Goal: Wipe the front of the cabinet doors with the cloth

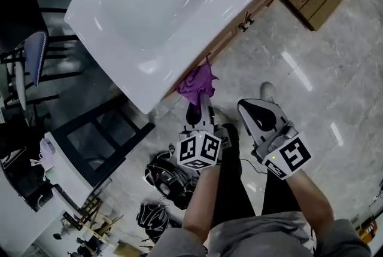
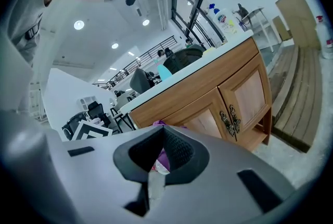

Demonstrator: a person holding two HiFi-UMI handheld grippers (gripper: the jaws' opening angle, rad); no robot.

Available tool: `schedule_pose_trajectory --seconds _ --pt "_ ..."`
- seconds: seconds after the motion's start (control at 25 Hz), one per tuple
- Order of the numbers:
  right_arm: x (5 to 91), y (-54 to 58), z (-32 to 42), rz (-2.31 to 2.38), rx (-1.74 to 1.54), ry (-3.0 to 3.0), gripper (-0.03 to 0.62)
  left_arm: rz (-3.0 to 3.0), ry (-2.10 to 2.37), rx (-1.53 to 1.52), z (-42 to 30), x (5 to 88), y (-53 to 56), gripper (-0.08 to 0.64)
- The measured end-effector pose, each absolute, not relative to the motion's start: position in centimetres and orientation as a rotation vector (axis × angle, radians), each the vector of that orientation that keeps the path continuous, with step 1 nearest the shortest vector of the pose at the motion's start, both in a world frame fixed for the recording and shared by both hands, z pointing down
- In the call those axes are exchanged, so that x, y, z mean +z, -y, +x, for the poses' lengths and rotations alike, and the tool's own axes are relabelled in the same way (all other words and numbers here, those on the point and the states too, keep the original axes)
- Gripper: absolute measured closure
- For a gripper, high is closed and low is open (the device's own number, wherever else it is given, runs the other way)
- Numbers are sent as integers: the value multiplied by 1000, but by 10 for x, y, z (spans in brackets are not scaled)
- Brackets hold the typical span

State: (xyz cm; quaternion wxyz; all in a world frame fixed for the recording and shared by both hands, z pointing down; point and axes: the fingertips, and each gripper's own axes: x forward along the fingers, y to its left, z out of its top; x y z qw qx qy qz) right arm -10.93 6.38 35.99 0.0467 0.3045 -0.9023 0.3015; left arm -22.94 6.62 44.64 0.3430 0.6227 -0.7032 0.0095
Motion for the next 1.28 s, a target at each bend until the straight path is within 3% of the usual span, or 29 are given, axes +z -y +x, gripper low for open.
schedule_pose_trajectory --seconds 0.24,0.64,1.28 --pt "383 -57 -101 989 954 2742 583 1562 1857 42 -236 464 -53 479" --pt "409 -73 -93 998 1004 2707 583 1334 1858 -247 -245 475 -44 482" --pt "416 -60 -91 1014 994 2721 583 1316 1866 -249 -248 501 -37 482"
